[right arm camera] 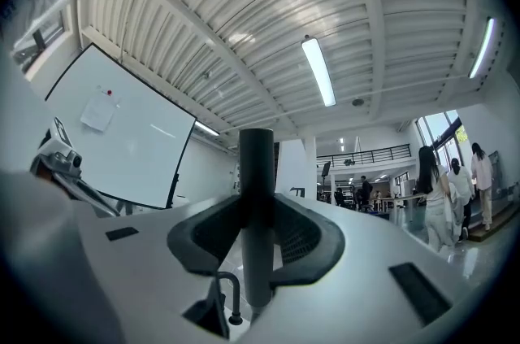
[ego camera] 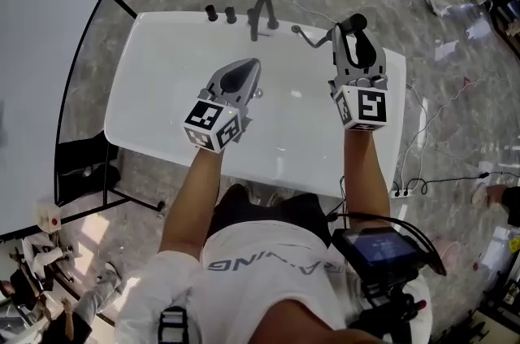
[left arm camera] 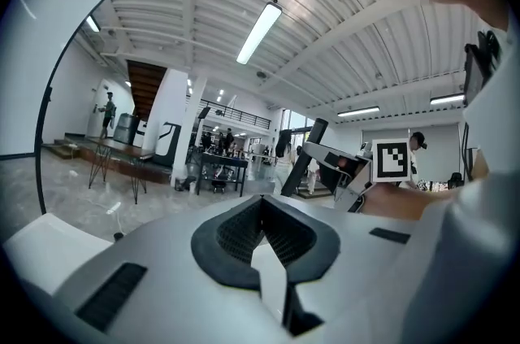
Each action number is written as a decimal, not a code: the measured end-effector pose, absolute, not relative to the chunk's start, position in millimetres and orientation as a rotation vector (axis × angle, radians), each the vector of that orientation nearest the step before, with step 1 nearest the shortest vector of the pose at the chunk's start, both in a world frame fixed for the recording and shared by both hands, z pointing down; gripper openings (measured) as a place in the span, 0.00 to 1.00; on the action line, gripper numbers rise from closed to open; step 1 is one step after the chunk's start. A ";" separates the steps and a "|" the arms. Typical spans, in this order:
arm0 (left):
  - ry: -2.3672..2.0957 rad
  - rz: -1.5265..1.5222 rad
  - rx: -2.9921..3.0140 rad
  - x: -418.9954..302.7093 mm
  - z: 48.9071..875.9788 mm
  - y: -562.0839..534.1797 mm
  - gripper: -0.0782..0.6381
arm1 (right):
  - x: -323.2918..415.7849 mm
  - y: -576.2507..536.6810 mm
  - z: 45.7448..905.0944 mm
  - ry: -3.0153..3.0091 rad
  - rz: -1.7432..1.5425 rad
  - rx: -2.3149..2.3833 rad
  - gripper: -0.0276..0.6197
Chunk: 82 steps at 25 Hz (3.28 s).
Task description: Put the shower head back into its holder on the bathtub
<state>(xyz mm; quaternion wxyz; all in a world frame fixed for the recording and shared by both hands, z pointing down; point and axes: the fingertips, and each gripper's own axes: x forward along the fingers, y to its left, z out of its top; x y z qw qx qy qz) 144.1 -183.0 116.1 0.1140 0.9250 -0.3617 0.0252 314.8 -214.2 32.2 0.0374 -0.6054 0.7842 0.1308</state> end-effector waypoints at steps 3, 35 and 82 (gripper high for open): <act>-1.038 0.082 2.710 151.1 127.8 -203.7 0.13 | 315.6 -237.3 34.2 2.413 0.390 -1.867 0.24; -0.956 0.199 2.633 127.7 348.9 -322.9 0.13 | 315.4 -471.1 297.3 2.451 0.112 -1.986 0.24; -0.902 0.248 2.478 118.1 499.2 -300.9 0.13 | 317.3 -558.2 493.3 2.565 -0.204 -2.042 0.24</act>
